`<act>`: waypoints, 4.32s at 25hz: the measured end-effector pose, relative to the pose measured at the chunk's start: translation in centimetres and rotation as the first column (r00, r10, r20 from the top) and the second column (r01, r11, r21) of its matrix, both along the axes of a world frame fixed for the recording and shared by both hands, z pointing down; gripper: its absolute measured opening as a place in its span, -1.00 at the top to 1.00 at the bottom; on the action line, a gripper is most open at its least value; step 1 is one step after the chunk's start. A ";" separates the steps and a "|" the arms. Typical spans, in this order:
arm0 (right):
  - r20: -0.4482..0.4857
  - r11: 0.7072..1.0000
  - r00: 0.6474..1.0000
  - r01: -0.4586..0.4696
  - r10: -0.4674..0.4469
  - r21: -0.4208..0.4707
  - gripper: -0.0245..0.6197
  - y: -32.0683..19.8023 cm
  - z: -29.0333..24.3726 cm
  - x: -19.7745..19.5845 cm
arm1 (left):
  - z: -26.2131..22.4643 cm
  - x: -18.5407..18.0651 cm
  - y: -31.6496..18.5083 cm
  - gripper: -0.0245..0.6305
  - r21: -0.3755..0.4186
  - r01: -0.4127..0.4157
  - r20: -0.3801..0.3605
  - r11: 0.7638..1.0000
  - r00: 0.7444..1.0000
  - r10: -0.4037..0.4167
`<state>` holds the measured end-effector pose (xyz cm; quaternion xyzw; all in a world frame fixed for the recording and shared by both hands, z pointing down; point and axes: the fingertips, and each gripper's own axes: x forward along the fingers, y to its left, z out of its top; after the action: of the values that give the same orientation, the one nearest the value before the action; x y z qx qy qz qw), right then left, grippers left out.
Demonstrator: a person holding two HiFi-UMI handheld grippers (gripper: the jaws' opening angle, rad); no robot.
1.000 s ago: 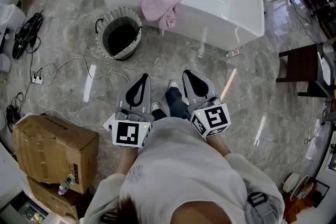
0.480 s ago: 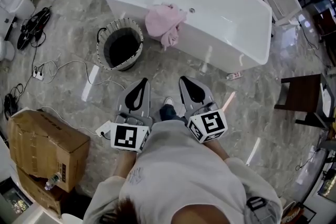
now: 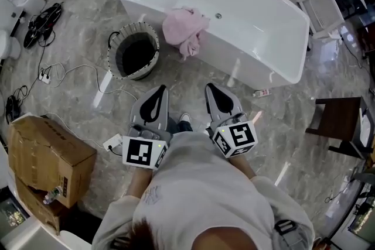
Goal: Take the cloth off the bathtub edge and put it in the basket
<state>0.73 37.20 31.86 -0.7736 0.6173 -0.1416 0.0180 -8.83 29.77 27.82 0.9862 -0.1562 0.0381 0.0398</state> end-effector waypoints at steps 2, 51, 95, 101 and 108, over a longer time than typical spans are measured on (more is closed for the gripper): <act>0.006 1.000 1.000 -0.005 0.005 0.002 0.92 0.0 0.0 0.5 | -0.2 0.3 -0.2 0.88 0.001 0.003 0.002 1.000 1.000 -0.003; 0.014 0.965 0.968 -0.247 0.249 -0.087 0.92 -18.6 2.1 15.5 | 1.1 11.5 -23.9 0.88 -0.083 -0.123 -0.049 0.989 0.992 0.119; 0.104 0.994 0.991 -0.073 0.081 -0.077 0.92 -25.8 3.6 34.1 | -0.4 30.3 -30.0 0.88 -0.040 0.009 -0.054 0.999 0.998 -0.011; 0.112 0.994 0.989 -0.085 0.093 -0.073 0.92 -27.1 3.3 33.6 | -0.4 30.0 -31.3 0.88 -0.045 -0.007 -0.046 0.999 0.999 0.005; 0.115 0.994 0.988 -0.090 0.098 -0.069 0.92 -28.1 3.0 32.9 | -0.3 29.5 -32.5 0.88 -0.047 -0.011 -0.038 0.999 0.999 0.009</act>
<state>33.59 9.05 34.86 -0.7923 0.5732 -0.2058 0.0368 20.67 -2.70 27.49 0.9862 -0.1497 0.0232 0.0660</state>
